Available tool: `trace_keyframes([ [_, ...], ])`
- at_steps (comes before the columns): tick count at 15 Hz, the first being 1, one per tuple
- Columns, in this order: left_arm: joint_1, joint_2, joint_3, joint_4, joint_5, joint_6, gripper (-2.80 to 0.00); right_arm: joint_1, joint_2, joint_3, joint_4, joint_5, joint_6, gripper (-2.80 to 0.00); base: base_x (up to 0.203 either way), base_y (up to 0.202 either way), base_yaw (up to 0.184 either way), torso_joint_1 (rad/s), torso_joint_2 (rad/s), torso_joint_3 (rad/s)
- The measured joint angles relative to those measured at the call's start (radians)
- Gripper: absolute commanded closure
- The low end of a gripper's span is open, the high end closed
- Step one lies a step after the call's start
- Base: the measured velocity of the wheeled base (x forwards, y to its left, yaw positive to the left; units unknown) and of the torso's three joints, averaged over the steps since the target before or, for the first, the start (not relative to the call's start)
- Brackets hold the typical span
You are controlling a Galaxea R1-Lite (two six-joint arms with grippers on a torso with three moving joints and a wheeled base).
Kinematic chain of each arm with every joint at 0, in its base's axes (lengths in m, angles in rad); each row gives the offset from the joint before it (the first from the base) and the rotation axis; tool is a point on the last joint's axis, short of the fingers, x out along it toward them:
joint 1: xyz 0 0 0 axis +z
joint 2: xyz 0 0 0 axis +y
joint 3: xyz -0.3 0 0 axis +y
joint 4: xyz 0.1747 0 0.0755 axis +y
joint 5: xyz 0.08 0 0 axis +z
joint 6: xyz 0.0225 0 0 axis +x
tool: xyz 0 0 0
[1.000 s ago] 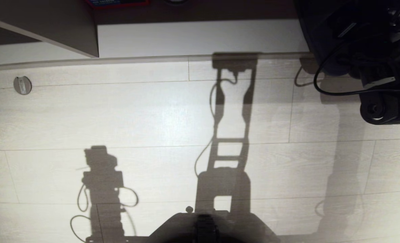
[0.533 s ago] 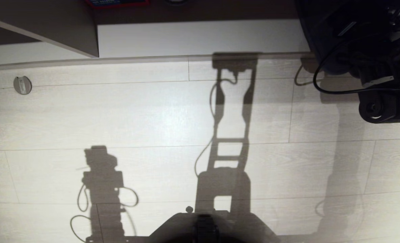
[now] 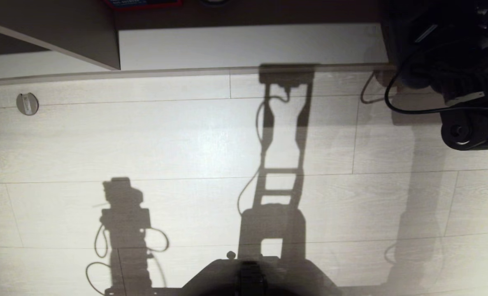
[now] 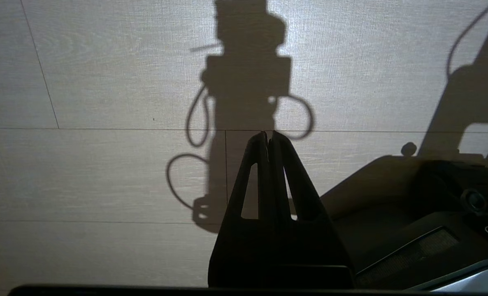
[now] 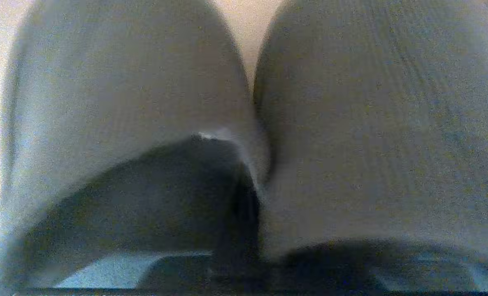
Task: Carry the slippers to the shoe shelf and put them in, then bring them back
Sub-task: Pick up the slippers in the shoe cabinet
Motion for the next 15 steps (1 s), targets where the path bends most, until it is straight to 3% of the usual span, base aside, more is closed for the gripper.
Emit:
trace_keyframes([
  [9,0.000,0.000,0.000,0.000,0.000,0.000,0.00,0.000,-0.038,0.044,0.003,-0.002,0.018,0.00,0.000,0.000,0.000,0.000,0.00,0.000],
  [15,0.000,0.000,0.000,0.000,0.000,0.000,0.00,0.007,-0.244,0.312,0.031,0.004,0.055,0.00,0.000,0.000,0.000,0.000,0.00,0.000],
])
